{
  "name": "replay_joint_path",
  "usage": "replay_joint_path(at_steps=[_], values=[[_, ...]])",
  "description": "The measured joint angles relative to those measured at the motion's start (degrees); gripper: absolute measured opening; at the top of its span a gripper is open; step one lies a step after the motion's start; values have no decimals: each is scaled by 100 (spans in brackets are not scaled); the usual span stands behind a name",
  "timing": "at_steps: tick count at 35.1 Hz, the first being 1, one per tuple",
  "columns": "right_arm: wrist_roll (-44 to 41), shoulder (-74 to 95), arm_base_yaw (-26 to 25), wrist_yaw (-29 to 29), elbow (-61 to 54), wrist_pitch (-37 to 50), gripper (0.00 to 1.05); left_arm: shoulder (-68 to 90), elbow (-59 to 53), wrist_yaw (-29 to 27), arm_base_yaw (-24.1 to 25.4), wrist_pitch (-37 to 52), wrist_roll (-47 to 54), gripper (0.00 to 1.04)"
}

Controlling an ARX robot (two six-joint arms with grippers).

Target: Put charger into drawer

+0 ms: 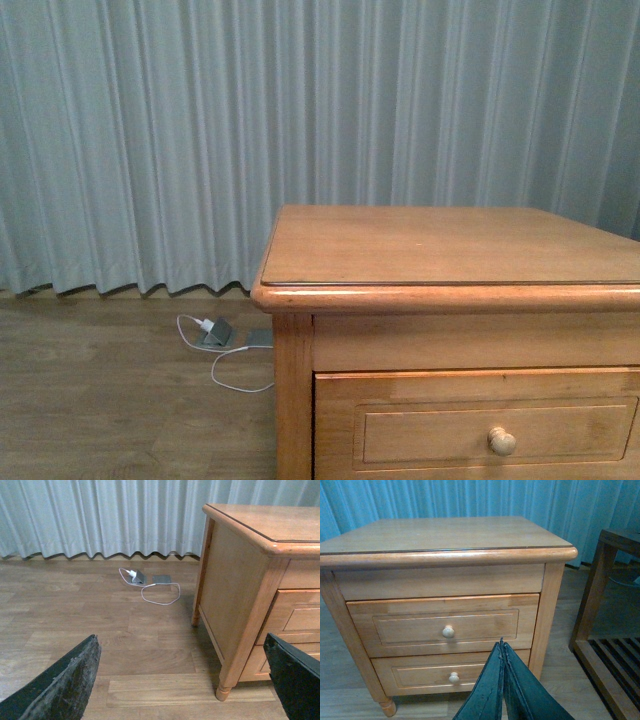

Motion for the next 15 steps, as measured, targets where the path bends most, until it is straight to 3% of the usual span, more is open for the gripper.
replay_joint_path(at_steps=[1, 9, 15], values=[[0, 0, 0, 0, 0, 0, 1, 0, 0, 0, 0, 0, -2, 98], [-9, 0, 0, 0, 0, 0, 53, 0, 0, 0, 0, 0, 0, 98], [-9, 0, 0, 0, 0, 0, 80, 0, 0, 0, 0, 0, 0, 98]])
